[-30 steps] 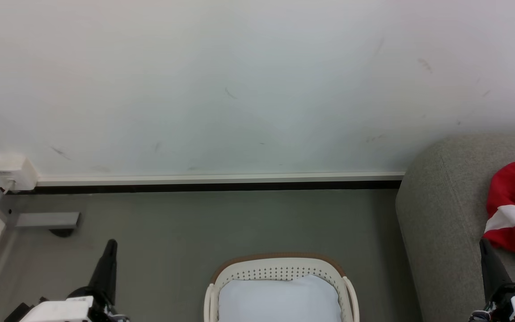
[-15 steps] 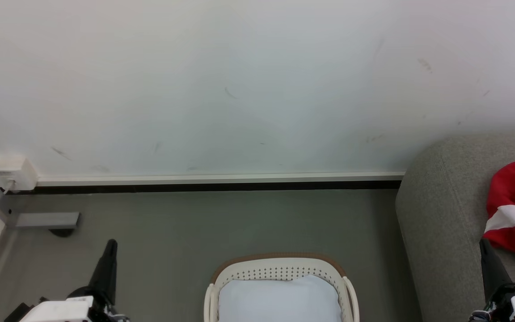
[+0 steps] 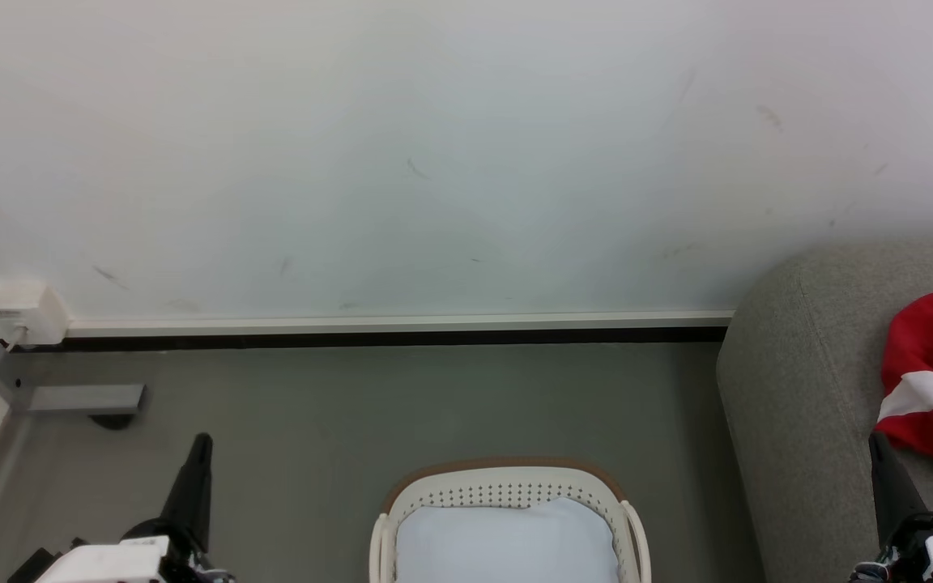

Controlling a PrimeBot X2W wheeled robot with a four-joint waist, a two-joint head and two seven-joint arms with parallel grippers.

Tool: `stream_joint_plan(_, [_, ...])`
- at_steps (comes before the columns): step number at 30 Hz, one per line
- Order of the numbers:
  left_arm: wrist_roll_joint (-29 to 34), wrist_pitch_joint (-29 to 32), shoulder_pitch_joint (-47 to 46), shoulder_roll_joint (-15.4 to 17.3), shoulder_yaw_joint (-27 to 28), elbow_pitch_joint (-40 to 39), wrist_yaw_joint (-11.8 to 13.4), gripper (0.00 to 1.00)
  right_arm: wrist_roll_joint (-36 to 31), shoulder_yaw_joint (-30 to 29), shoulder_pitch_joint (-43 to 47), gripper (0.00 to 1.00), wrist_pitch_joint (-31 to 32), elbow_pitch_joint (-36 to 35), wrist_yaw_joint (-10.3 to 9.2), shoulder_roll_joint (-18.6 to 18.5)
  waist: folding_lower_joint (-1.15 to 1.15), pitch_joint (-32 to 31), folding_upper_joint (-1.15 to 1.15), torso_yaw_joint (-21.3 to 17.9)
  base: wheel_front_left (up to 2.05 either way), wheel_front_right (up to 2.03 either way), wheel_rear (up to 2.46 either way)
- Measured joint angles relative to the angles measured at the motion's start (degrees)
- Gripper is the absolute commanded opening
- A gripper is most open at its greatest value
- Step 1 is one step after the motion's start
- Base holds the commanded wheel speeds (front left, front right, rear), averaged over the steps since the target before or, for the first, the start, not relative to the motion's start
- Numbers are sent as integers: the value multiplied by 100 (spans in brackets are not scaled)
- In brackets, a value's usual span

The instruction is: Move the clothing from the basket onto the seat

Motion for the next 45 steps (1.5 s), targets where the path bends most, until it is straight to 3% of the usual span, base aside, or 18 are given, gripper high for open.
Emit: stream_joint_plan(45, [0, 0, 0, -1, 0, 0, -1, 0, 0, 0, 0, 0, -1, -1, -1, 0, 0, 0, 0, 0, 0, 0, 0])
